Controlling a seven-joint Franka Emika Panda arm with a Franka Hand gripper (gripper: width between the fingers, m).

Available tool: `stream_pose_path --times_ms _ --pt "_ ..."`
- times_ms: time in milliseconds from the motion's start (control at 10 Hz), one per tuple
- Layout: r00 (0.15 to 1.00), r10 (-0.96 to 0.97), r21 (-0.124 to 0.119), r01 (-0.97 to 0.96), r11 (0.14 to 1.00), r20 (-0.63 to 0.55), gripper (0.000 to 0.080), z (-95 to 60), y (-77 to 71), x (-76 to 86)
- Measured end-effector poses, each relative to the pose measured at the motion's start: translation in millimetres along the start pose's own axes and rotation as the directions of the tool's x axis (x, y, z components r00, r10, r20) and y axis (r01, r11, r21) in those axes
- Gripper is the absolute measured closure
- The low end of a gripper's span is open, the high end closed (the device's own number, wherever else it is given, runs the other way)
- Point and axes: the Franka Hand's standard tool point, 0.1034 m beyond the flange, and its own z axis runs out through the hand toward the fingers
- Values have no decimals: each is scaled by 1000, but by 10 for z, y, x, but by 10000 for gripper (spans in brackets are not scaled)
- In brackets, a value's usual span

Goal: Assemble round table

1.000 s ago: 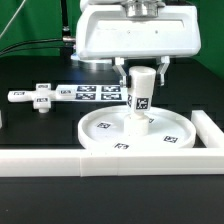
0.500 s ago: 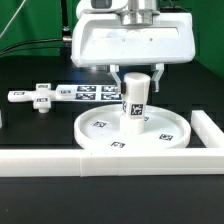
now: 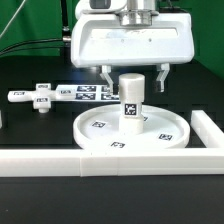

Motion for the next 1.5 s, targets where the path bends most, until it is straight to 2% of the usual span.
stream_pose_path --times_ms 400,700,900,1000,1100,1300,1400,1500 --pt "1000 -19 -1 19 1000 3 151 -316 60 175" --pt "1000 -20 -2 20 1000 1 151 -283 55 157" --pt "999 -20 11 19 1000 38 151 -265 26 136" --pt "993 -25 35 21 999 114 151 -251 -8 85" --pt "982 -27 55 17 998 189 151 -269 26 108" --pt "950 -38 88 12 996 310 151 -263 47 108" --pt "939 -38 96 5 995 341 151 -246 68 113" --pt "913 -42 113 -4 994 405 151 -240 56 66"
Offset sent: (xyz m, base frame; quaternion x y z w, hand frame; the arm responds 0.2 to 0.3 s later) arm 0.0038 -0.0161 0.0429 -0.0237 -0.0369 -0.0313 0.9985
